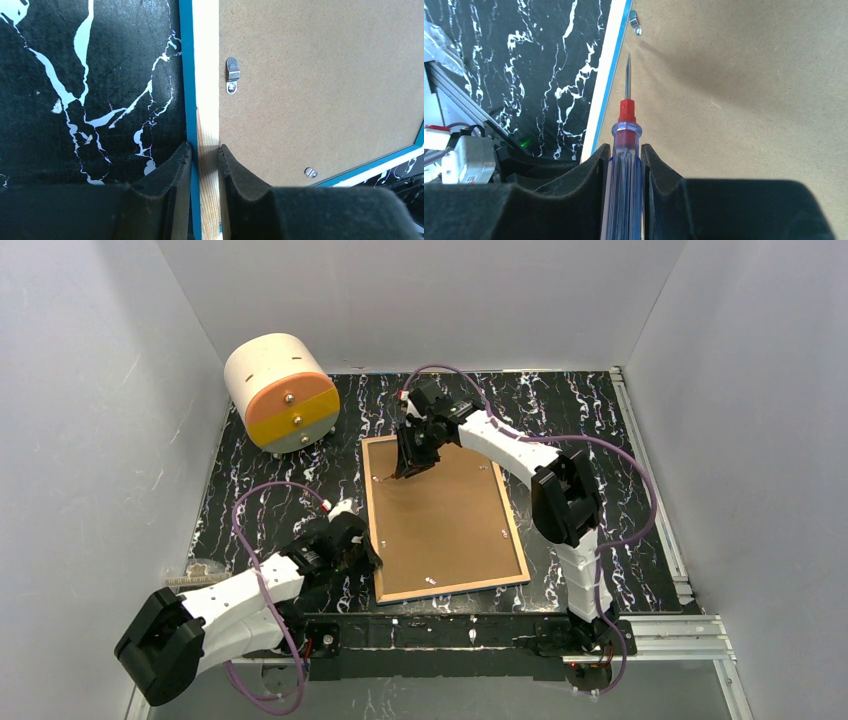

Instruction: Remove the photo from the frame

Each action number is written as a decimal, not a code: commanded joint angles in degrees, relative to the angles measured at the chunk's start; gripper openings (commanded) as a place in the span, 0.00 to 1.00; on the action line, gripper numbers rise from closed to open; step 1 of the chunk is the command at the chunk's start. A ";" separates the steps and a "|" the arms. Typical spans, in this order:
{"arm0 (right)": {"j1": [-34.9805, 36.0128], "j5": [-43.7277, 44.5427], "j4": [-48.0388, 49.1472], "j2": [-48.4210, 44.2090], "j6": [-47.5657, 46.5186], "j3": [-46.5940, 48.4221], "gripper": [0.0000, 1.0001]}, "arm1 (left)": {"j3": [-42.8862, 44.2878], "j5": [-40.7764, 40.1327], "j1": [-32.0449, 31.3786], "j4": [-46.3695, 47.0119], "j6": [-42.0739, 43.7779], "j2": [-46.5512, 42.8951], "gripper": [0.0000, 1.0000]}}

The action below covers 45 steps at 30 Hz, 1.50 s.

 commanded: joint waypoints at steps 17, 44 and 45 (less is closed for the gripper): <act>0.40 1.54 3.82 -2.18 -0.19 -0.74 0.01 | -2.81 -4.70 -0.09 -10.93 0.49 -2.00 0.00; 1.24 -1.45 2.49 4.20 1.13 4.56 0.01 | -2.96 -5.45 -0.03 -11.65 0.17 -1.13 0.00; 1.28 -1.52 2.73 4.34 1.13 4.54 0.01 | -2.83 -5.46 -0.04 -11.52 0.24 -0.95 0.00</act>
